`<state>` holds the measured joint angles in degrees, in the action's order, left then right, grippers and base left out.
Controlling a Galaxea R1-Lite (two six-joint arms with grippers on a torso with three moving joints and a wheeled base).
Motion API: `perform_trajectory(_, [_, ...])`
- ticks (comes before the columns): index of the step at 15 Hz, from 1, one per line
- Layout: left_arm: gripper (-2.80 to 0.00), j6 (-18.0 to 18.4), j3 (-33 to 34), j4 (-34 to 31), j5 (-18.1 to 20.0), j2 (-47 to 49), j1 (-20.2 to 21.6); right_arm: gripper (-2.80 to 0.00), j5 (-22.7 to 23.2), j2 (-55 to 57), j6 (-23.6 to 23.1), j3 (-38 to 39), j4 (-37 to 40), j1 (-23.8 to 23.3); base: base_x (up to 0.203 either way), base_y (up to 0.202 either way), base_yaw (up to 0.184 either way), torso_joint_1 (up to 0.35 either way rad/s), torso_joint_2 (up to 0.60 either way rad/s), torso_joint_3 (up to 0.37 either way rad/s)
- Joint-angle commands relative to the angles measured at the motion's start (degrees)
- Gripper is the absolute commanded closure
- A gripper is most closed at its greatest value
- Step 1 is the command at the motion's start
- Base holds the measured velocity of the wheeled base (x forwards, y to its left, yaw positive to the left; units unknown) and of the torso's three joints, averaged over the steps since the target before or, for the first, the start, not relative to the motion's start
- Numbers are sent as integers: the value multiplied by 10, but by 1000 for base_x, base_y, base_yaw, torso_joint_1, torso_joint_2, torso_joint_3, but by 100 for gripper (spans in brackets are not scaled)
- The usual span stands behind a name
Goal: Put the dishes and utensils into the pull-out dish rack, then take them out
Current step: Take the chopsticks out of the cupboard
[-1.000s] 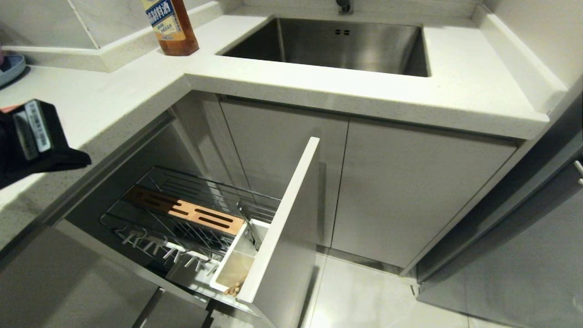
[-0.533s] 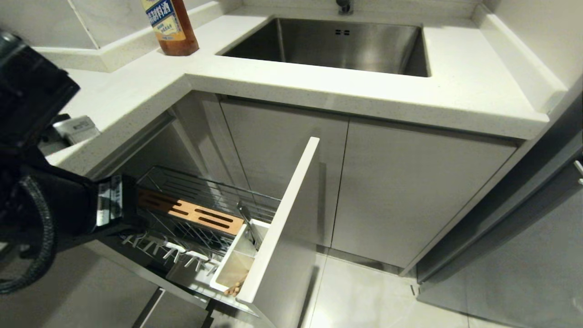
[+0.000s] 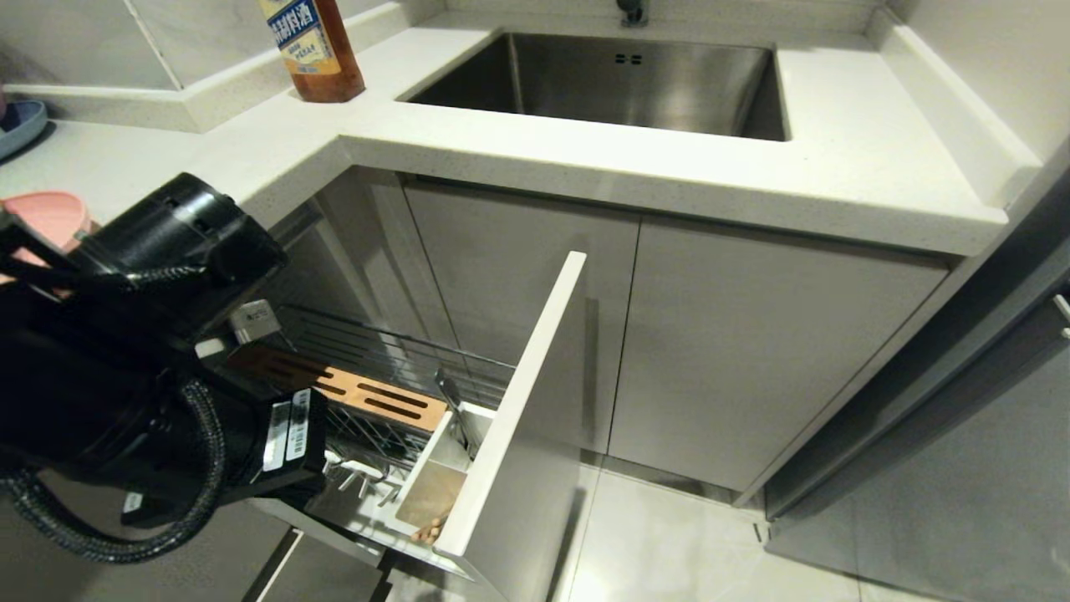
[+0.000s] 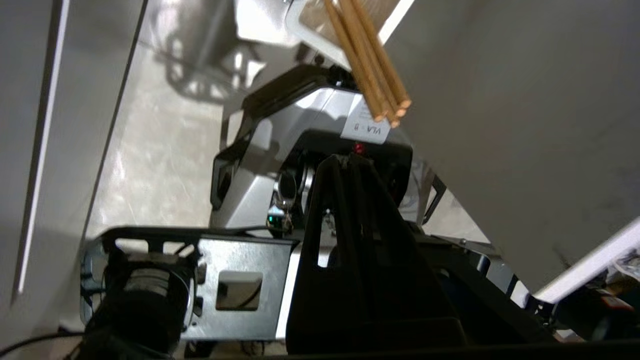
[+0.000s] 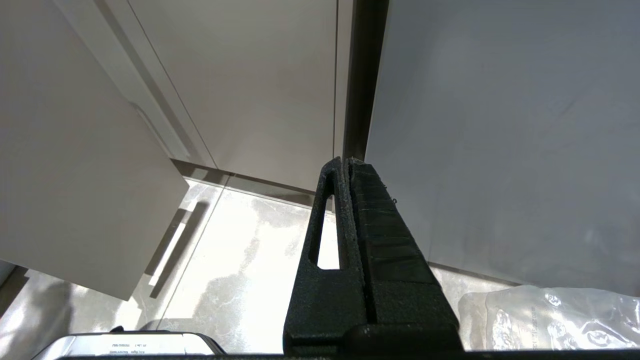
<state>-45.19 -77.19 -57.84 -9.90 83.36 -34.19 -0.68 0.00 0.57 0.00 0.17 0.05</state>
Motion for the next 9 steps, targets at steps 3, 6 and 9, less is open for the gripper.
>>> perform_trajectory(3, [0,-12,16,-3,1,33,6,0,0,0,0,1,0,0,0,0,0,0,0,0])
perform_trajectory(6, [0,-13,16,-3,25,59,18,0,0,0,0,1,0,0,0,0,0,0,0,0])
perform_trajectory(9, [-280,-11,13,1,47,86,28,0,0,0,0,1,0,0,0,0,0,0,0,0])
